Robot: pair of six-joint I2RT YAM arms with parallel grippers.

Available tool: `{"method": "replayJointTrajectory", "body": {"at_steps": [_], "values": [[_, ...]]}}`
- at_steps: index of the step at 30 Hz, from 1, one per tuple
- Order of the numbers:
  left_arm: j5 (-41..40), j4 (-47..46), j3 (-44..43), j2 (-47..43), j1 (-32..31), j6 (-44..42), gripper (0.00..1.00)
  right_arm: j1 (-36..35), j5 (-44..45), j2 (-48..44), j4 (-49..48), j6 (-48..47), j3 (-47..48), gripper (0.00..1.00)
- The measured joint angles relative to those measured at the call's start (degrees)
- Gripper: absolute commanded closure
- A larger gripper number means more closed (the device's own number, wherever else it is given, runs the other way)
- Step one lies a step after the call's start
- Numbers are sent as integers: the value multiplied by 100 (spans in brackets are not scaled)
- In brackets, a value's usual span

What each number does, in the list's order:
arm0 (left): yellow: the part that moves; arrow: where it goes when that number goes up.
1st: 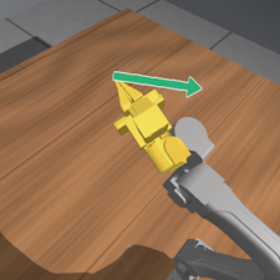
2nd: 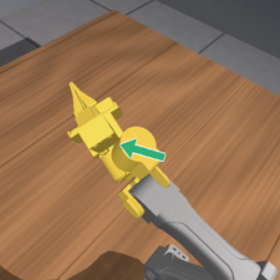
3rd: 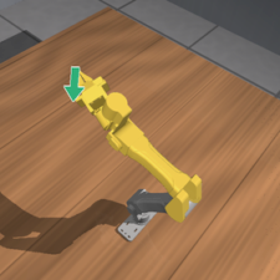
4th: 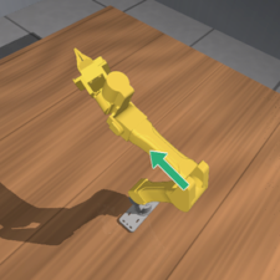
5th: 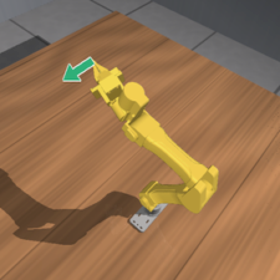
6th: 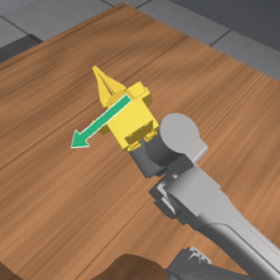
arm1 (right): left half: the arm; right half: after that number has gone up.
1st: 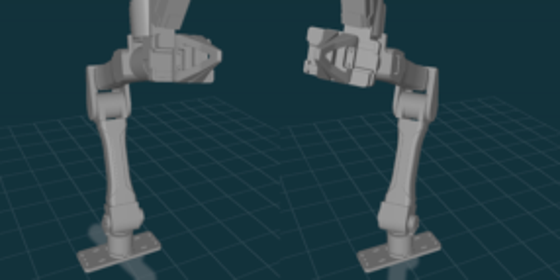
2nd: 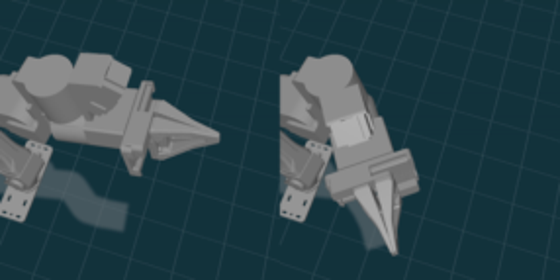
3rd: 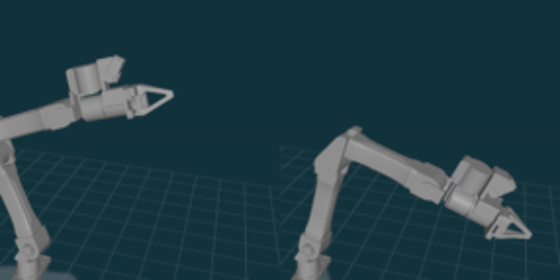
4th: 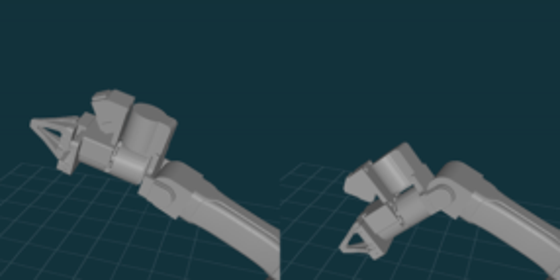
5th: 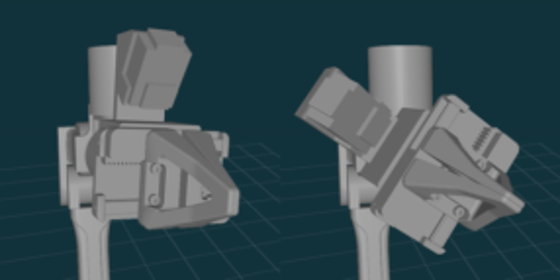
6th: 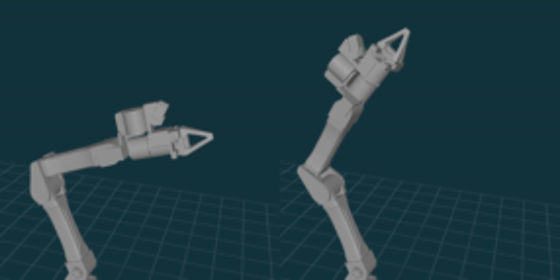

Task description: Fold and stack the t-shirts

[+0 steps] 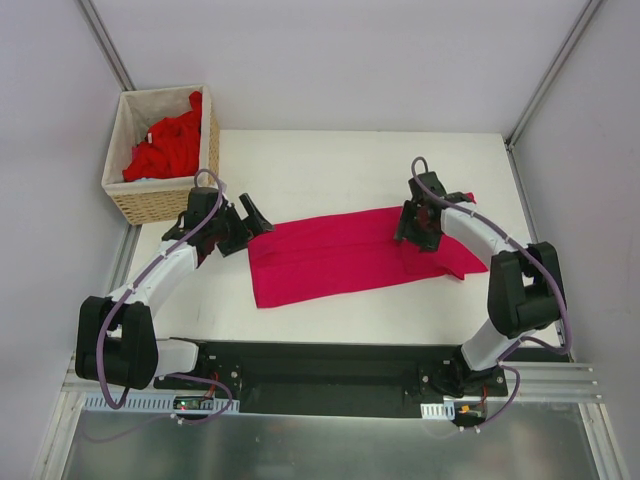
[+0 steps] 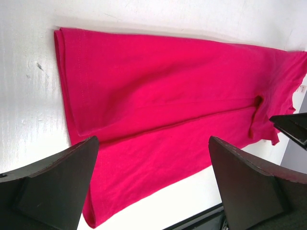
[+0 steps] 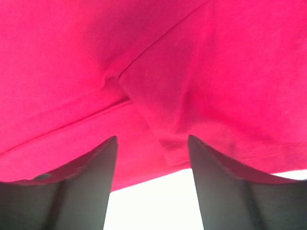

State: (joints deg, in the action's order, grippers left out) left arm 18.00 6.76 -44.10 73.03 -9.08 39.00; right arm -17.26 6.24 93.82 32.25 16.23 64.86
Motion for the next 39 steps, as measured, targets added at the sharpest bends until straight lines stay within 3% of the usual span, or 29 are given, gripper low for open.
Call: {"method": "replayJointTrajectory", "body": {"at_steps": [2, 5, 39], "values": [[0, 0, 0, -4, 0, 0, 1, -125, 46, 0, 20, 24, -33, 55], [0, 0, 0, -35, 0, 0, 1, -256, 76, 0, 24, 74, -118, 64], [-2, 0, 0, -234, 0, -2, 1, -535, 225, 0, 55, 170, -575, 71]]}}
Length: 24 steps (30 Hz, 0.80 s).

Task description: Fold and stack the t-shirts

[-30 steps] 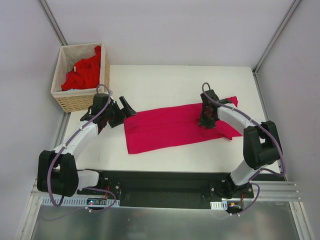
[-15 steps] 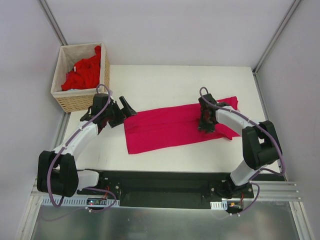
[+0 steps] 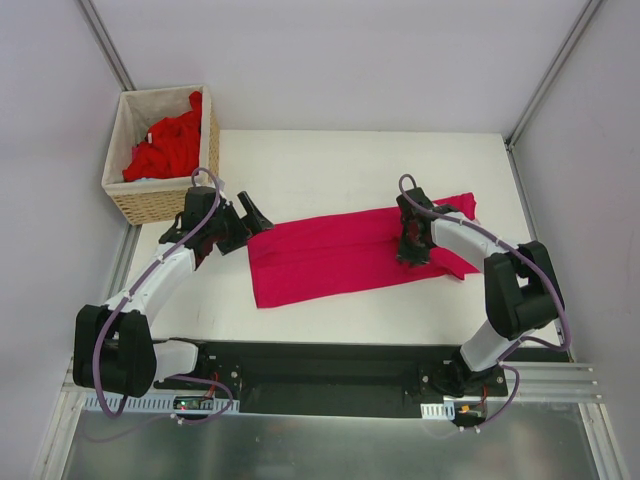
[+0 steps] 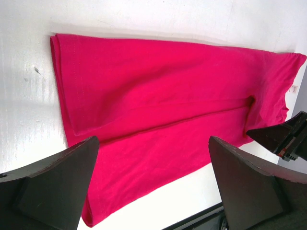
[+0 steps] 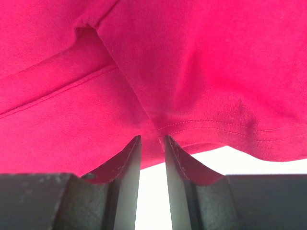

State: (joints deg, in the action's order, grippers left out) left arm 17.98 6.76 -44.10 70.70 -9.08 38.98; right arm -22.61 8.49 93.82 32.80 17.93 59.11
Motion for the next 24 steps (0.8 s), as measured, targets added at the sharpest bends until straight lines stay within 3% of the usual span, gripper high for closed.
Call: {"method": "replayJointTrajectory", "body": {"at_steps": [16, 20, 24], "values": [[-4, 0, 0, 0, 0, 0, 1, 0, 118, 0, 0, -15, -63, 71], [-4, 0, 0, 0, 0, -2, 1, 0, 127, 0, -2, -17, -74, 84], [-4, 0, 0, 0, 0, -2, 1, 0, 129, 0, -7, -28, -96, 87]]}}
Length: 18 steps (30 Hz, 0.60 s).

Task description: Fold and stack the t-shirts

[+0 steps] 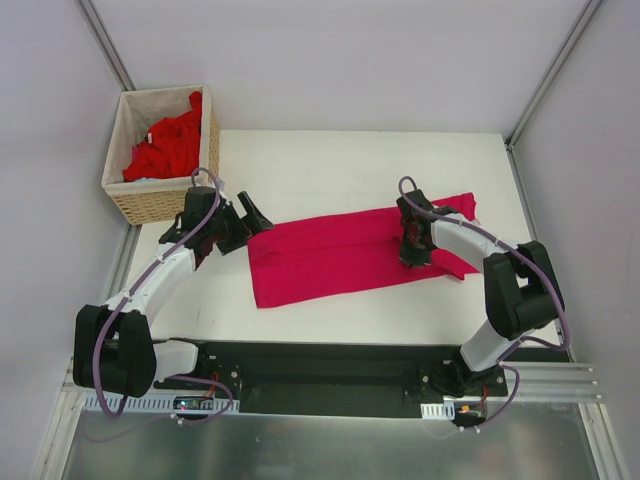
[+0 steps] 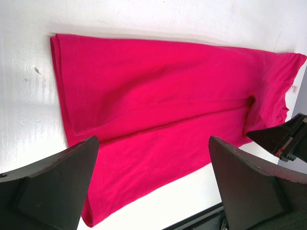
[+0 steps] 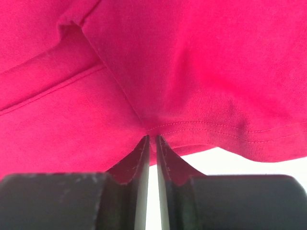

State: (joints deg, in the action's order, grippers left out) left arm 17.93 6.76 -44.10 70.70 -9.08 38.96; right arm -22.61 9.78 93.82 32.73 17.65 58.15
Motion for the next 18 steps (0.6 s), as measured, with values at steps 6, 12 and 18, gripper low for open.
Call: {"method": "replayJointTrajectory", "body": {"at_steps": [6, 12, 18], "values": [[-2, 0, 0, 0, 0, 0, 1, 2, -4, 0, -50, -2, -2, 91], [-15, 0, 0, 0, 0, 0, 1, 2, -9, 11, -101, -4, -74, 87], [-37, 0, 0, 0, 0, 0, 1, 2, -11, 44, -122, 2, -153, 73]]}}
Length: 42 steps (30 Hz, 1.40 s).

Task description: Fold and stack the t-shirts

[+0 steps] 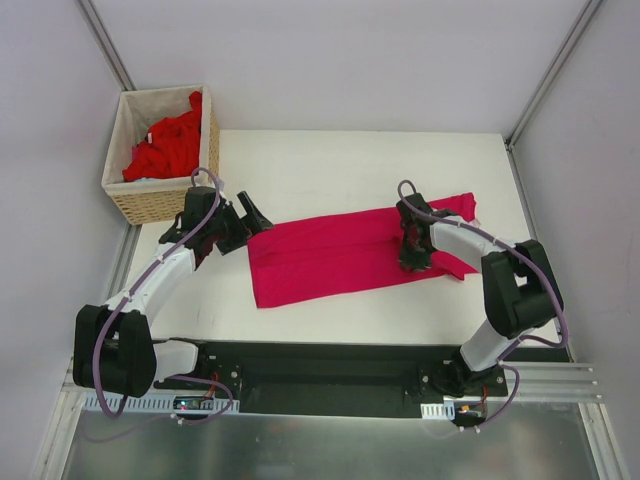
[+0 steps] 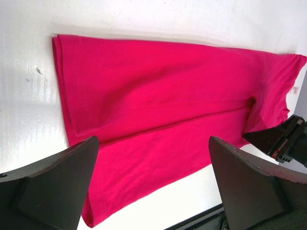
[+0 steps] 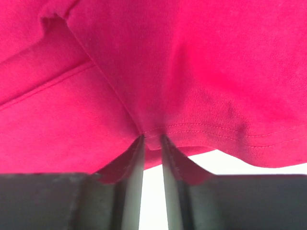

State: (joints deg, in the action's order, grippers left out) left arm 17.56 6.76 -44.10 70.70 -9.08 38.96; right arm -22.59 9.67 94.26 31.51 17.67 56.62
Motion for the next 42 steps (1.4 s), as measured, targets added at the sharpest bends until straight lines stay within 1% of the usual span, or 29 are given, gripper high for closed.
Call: {"method": "replayJointTrajectory", "body": {"at_steps": [1, 9, 12, 15, 16, 18, 19, 21, 33, 42], "values": [[0, 0, 0, 0, 0, 0, 1, 0, 0, 2, -2, -2, -9, 71], [-2, 2, 0, 0, 0, -4, 1, 0, -4, 9, -4, -11, -11, 71], [-4, 2, 0, 0, 0, -4, 1, 0, -4, 9, -4, -11, -11, 73], [-4, 2, 0, 0, 0, -4, 1, 0, -4, 9, -7, -9, -11, 80], [-4, 2, 0, 0, 0, -4, 1, 0, -4, 9, -11, -13, -13, 85], [-4, 2, 0, 0, 0, -7, 1, 0, -7, 9, -33, -9, -24, 91], [-4, 0, 0, 0, 0, -7, 1, 0, -7, 9, -44, -7, -28, 96], [-4, 2, 0, 0, 0, -20, 1, 0, -9, 11, -48, 2, -31, 99], [-4, 2, 2, 0, 0, -59, 1, 0, -7, -9, -33, 9, -28, 99], [-4, 2, 2, 0, 0, -59, 1, -125, -20, -210, 44, 9, -22, 99]]}}
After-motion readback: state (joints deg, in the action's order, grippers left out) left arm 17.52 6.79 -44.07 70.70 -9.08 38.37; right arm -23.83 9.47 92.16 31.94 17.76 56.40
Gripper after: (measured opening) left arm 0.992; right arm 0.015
